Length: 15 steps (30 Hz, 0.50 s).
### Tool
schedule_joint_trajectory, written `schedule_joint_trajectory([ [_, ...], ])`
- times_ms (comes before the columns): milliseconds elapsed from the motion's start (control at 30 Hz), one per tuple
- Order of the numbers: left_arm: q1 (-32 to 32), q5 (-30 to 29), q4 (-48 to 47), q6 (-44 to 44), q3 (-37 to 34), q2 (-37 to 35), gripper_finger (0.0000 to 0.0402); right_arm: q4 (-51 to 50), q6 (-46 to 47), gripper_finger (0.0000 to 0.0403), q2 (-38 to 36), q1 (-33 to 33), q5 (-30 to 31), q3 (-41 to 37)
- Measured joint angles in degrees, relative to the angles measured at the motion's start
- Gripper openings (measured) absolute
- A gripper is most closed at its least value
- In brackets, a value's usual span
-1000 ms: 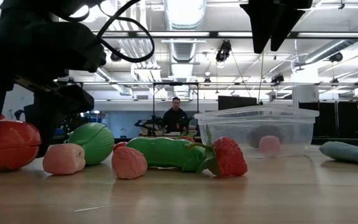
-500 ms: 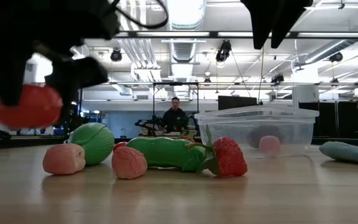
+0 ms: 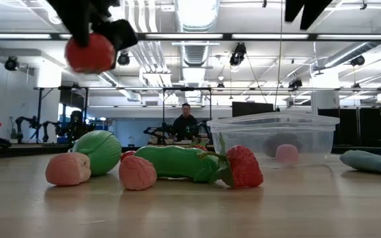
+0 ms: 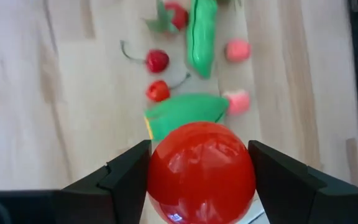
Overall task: Pick and placing Produce into tupperware
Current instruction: Put the red tomato into the transparent bin
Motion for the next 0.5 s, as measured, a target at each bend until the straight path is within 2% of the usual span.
schedule_joint_trajectory([
  [167, 3.15, -0.27, 0.11, 0.89, 2.51, -0.56, 0.0231, 0.06, -1.71, 0.0325, -4.85, 2.45, -2.80, 1.47],
  [233, 4.36, -0.35, 0.32, 1.68, 3.29, -0.65, 0.0231, 0.40, 2.68, 0.0325, -7.52, 2.45, -4.88, 1.76],
  [300, 5.57, -0.35, 0.23, 1.83, 3.93, -0.67, 0.0231, 3.01, 5.15, 0.0325, -10.32, 3.31, -3.77, 1.90],
  [400, 7.27, -0.35, 0.39, 3.18, 4.98, -0.67, 0.0231, 13.63, -8.10, 0.0325, -13.95, 6.45, -1.84, 1.54],
  [500, 8.99, -0.33, 2.06, 4.41, 5.92, -0.67, 0.0231, 19.68, -14.21, 0.0325, -18.83, 6.93, 0.71, 0.24],
])
